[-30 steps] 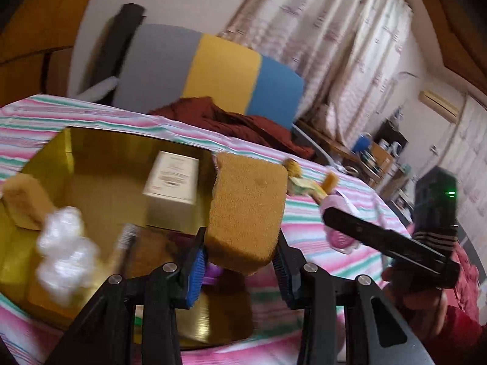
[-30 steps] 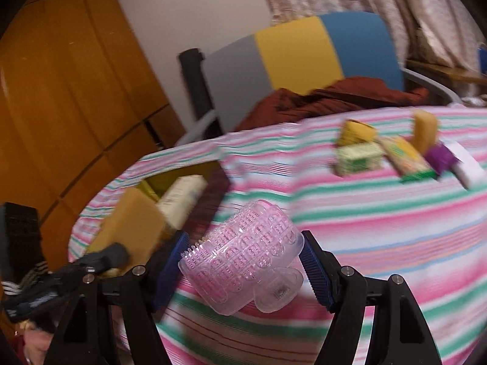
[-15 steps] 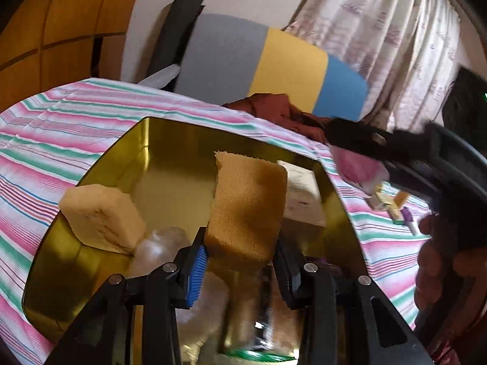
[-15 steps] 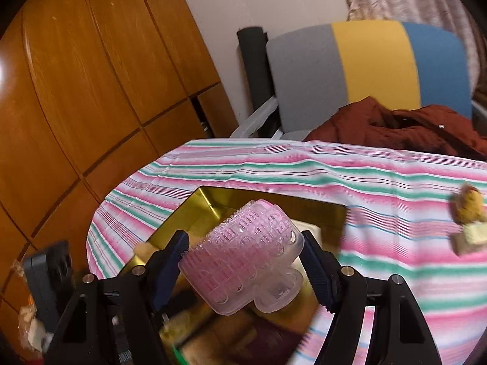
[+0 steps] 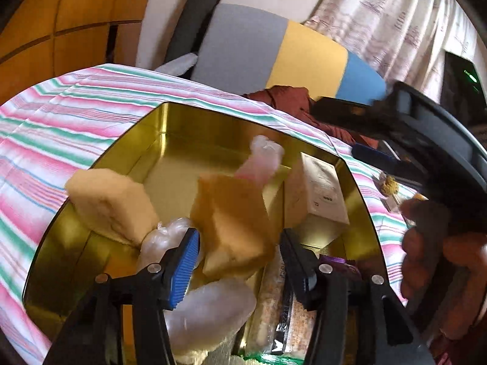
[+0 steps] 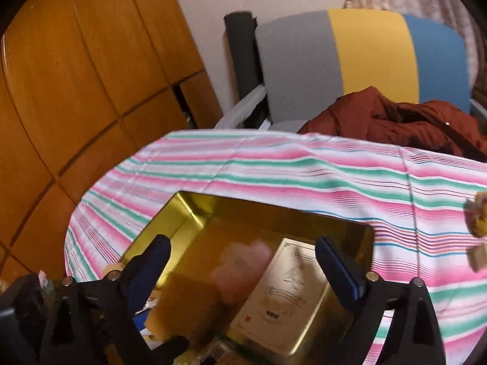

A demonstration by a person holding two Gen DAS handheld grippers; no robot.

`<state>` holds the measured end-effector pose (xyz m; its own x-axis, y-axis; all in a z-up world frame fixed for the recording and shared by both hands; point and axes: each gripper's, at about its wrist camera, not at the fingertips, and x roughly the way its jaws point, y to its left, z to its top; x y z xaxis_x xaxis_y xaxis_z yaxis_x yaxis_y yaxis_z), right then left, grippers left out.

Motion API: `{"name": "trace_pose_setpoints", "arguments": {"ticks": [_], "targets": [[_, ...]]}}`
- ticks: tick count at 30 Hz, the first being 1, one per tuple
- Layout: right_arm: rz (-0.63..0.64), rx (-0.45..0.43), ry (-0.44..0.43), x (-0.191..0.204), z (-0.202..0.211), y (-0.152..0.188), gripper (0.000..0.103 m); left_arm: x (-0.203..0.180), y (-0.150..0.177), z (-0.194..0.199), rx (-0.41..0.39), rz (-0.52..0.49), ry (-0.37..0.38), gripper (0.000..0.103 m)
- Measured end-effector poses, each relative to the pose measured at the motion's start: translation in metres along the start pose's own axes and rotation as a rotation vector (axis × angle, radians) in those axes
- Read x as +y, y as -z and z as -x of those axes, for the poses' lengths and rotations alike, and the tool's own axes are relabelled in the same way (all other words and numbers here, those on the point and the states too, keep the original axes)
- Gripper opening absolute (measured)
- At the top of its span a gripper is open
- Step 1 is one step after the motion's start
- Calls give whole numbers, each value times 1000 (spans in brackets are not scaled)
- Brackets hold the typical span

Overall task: Organize objects
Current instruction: 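Carry curler and sponge over gold tray and open both tools to drop them, then reach right tool to WEIDAN snack packet and grasp it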

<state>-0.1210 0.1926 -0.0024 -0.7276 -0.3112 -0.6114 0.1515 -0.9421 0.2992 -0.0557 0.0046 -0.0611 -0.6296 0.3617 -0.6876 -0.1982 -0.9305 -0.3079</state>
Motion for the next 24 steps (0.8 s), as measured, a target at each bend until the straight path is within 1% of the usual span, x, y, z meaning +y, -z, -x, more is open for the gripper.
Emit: {"name": "trace_pose_setpoints", "arguments": {"ticks": [4,8,9,12,15,18,21,24], "targets": [[1,-39,-2,-1,23,7,97,-1,5,11,-38,30,-23,56],[18,-89,23,-7,50,19,97,-6,11,28,-97,30,-43,60],[14,-99,27,-10,56,22,98,-8,12,30,-107,27,-44,63],[-19,-125,36,-22,75,31,99,-15,14,37,-131,21,-32,65],[-51,-133,46,-35,88,38,99,-24,17,40,-132,9,-13,65],[-95,-139,77,-51,100,46,99,-40,19,42,-121,-14,8,66],[-142,-123,113,-70,107,55,99,-59,25,43,-105,-56,50,67],[-176,-100,151,-88,112,65,99,-77,33,44,-87,-95,77,67]]}}
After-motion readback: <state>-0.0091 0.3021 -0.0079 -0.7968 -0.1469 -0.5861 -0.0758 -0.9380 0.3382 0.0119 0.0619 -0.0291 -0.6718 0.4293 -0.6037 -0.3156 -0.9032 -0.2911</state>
